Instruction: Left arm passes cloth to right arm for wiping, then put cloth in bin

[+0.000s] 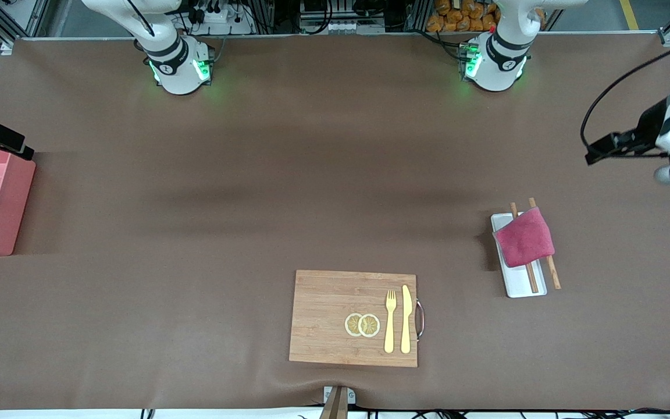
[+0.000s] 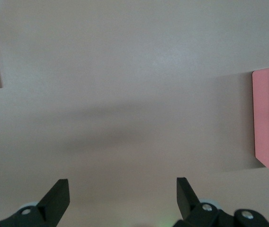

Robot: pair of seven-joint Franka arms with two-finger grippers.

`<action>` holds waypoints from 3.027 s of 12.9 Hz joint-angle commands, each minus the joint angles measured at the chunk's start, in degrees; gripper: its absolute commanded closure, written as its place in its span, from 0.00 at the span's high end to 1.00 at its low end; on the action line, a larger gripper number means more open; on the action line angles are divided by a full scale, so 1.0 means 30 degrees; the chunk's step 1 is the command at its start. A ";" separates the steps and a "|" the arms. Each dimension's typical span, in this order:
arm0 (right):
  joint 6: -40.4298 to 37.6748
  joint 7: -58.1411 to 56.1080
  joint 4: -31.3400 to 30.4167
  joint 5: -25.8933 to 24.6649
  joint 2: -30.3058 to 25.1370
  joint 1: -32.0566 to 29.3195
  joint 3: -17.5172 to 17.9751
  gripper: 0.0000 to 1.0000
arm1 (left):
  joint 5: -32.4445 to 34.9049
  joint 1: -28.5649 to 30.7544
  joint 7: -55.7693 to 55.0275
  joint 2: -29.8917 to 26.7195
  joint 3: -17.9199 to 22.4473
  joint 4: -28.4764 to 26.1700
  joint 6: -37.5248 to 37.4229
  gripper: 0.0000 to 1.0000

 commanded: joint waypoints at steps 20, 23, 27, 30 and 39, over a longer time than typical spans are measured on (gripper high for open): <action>0.1125 0.0187 -0.0147 0.6975 0.4823 0.5195 0.0006 1.00 | -0.0478 0.0464 0.0166 0.6080 -0.0175 -0.3312 0.9153 0.59; 0.1126 0.0362 -0.0147 0.7356 0.4854 0.5197 0.0006 1.00 | -0.0537 0.0434 0.0108 0.6491 -0.0175 -0.3224 0.9506 0.56; 0.1126 0.0713 -0.0176 0.7941 0.4942 0.5079 0.0006 1.00 | -0.0918 0.0405 0.0107 0.6669 -0.0175 -0.3194 0.9741 0.52; 0.1185 0.1651 -0.0177 0.8847 0.5146 0.5167 0.0006 1.00 | -0.0918 0.0405 0.0049 0.6698 -0.0175 -0.3165 0.9741 0.42; 0.1126 0.2764 -0.0206 1.0048 0.5206 0.5226 0.0006 1.00 | -0.0918 0.0434 -0.0098 0.6698 -0.0146 -0.3077 0.9741 0.11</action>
